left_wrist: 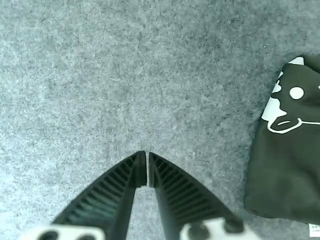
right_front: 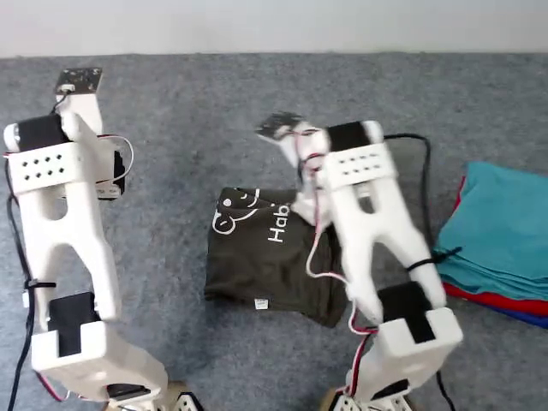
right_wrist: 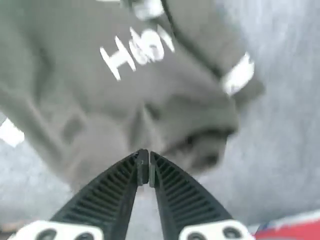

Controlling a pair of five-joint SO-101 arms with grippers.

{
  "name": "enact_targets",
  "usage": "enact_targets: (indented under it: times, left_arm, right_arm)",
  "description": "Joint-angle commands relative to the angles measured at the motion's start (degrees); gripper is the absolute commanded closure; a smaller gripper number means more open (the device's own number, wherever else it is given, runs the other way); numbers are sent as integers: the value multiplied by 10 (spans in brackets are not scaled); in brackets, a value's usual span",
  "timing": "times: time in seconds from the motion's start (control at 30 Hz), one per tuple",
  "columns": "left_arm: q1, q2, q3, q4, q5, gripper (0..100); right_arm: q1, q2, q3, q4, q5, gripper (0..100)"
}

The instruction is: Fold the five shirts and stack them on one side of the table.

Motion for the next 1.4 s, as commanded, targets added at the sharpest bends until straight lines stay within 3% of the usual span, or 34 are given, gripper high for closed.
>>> enact_targets:
  times: [0.0, 0.23, 0.47, 0.7, 0.83, 0.97, 1.17, 1.37]
  left_arm:
    - [-4, -28, -3, 11, 3, 986]
    - [-1, -28, -3, 11, 3, 986]
    - [0, -28, -3, 10, 3, 986]
    - [0, -28, -3, 10, 3, 986]
    - [0, -28, -3, 10, 3, 986]
    - [-3, -28, -3, 10, 3, 986]
    - [-4, -28, -3, 10, 2, 986]
    - [-4, -27, -3, 10, -1, 986]
  right_arm:
    - [-19, 36, -24, -40, 3, 990]
    - [64, 156, -25, -2, 6, 990]
    - [102, 141, -33, 113, 25, 990]
    - [21, 47, -98, 119, 26, 990]
    - [-37, 53, -120, 53, 26, 990]
    - [-51, 92, -121, 4, 24, 990]
    - [-45, 95, -156, 130, -89, 963]
    - [43, 92, -142, 128, -165, 762]
